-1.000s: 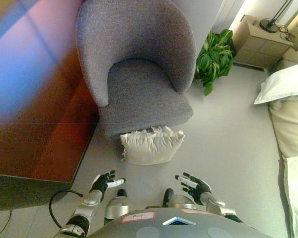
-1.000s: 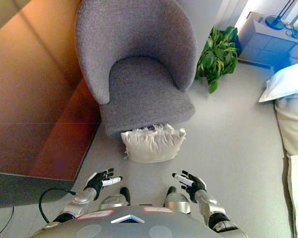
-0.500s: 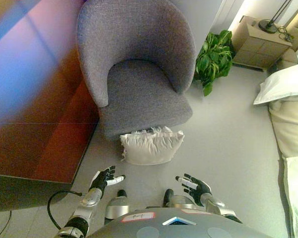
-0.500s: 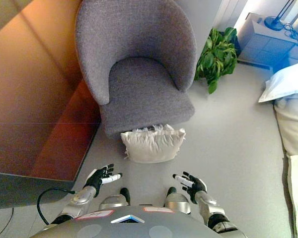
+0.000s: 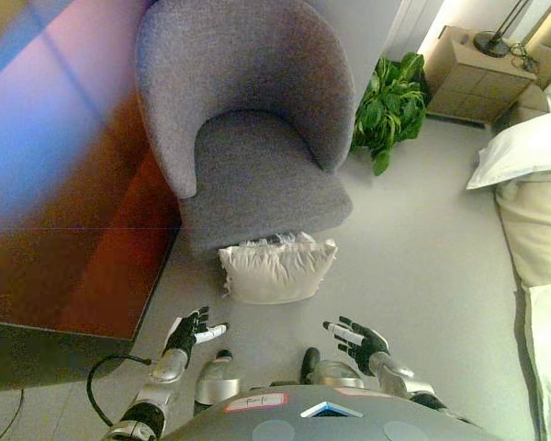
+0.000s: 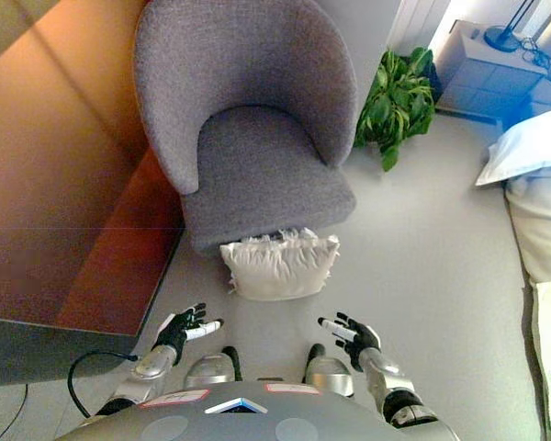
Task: Pick up the pillow and put it on the sofa.
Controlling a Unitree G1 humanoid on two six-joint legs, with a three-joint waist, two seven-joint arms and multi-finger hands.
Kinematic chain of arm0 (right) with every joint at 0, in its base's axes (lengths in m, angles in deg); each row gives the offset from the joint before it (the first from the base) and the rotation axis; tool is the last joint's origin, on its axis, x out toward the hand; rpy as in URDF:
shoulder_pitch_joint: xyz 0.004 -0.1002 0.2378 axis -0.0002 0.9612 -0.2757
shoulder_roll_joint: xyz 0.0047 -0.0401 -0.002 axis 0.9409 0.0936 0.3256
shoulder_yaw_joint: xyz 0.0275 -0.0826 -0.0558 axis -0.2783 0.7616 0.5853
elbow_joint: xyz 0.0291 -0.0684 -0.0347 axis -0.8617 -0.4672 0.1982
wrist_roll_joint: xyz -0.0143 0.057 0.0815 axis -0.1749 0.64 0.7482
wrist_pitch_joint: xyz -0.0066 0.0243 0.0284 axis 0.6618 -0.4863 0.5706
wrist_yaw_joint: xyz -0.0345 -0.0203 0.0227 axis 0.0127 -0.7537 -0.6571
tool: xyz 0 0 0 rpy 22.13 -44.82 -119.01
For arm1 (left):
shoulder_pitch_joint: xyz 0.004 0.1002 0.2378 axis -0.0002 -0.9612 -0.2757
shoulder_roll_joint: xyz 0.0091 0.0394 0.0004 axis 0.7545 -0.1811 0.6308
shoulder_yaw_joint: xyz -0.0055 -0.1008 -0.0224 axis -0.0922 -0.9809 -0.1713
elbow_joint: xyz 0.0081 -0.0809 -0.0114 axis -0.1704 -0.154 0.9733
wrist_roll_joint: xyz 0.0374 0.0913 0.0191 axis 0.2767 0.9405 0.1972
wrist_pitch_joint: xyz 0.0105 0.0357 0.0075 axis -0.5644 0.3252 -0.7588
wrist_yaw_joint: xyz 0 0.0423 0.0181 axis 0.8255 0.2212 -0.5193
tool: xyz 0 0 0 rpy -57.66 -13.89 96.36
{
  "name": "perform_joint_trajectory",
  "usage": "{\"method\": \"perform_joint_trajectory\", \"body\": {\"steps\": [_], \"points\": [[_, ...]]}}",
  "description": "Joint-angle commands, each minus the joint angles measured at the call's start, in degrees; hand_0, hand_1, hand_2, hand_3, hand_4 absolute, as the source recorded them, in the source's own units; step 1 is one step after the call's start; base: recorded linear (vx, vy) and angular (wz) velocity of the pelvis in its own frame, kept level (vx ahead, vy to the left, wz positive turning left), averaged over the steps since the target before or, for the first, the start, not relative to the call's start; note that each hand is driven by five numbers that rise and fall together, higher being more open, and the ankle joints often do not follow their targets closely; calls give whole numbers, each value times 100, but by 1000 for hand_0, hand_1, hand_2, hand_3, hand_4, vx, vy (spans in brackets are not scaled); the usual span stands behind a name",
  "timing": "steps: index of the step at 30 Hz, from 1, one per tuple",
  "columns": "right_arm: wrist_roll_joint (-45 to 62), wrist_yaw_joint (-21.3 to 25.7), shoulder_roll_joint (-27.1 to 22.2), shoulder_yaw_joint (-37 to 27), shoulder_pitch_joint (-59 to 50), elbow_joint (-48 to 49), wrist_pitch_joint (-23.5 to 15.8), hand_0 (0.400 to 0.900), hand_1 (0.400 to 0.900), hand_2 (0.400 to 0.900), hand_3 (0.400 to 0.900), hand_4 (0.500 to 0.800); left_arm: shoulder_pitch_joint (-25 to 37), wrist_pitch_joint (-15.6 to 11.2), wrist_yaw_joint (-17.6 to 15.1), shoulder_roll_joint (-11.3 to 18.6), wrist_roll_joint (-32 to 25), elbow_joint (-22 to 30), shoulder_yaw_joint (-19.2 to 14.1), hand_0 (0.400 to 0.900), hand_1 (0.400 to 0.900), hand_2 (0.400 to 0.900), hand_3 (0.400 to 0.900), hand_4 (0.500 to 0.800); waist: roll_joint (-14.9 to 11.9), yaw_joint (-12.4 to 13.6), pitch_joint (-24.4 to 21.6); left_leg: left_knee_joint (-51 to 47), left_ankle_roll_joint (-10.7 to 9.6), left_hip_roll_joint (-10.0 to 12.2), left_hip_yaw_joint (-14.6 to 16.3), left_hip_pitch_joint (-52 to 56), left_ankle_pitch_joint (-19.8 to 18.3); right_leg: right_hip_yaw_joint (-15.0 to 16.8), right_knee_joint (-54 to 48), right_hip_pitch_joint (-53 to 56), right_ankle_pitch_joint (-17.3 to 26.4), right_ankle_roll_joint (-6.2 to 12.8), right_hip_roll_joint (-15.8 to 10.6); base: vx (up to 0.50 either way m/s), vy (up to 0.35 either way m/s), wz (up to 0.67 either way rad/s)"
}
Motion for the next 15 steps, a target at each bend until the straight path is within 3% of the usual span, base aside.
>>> {"method": "perform_joint_trajectory", "body": {"steps": [1, 3, 6, 9, 11, 13, 15], "points": [[175, -32, -507, -115, -45, 293, -207, 900, 900, 900, 900, 800, 81, -267, -119, 0, -278, 243, -290, 900, 900, 900, 900, 800, -14, 158, 249, 1620, 165, 254, -323, -688, 11, -91, 116, 55, -35, -21, 94, 164, 58, -19], [192, -65, -511, -143, -65, 238, -260, 900, 900, 900, 900, 800, 0, -213, -144, -23, -344, 191, -394, 900, 900, 900, 900, 800, 87, 240, 328, 901, 127, 280, -241, -585, 165, -30, 87, 218, -160, 12, 210, 217, 109, -16], [157, -105, -510, -131, -54, 260, -385, 900, 900, 900, 900, 800, -109, -227, -175, -92, -329, 55, -462, 900, 900, 900, 900, 800, 370, 308, 389, -753, -66, 439, 33, -507, 757, 97, -3, 459, -335, 69, 481, 287, 152, -13], [142, -122, -493, -80, 58, 416, -500, 900, 900, 900, 900, 800, -194, -332, -158, -171, -244, -68, -424, 900, 900, 900, 900, 800, 503, 440, 481, -1473, -204, 459, 284, -867, 1391, 266, -72, 866, -534, 33, 694, 357, 124, -27], [19, -145, -494, -37, 91, 610, -545, 900, 900, 900, 900, 800, -233, -370, -117, -200, -96, -100, -420, 900, 900, 900, 900, 800, 501, 503, 513, -1373, -181, 477, 389, -1033, 1359, 226, -21, 993, -697, -13, 695, 290, 110, -24], [-171, -137, -495, 22, 68, 686, -591, 900, 900, 900, 900, 800, -213, -344, -118, -190, -3, -137, -417, 900, 900, 900, 900, 800, 425, 448, 478, -1304, -102, 456, 647, -932, 944, 89, 88, 1049, -842, 14, 585, 294, 105, -12], [-16, -165, -487, 16, 115, 861, -469, 900, 900, 900, 900, 800, -172, -328, -114, -103, 203, -119, -388, 900, 900, 900, 900, 800, 395, 430, 436, -1152, 109, 490, 863, -891, 683, -86, 342, 1092, -961, 57, 492, 333, 137, -10]]}}
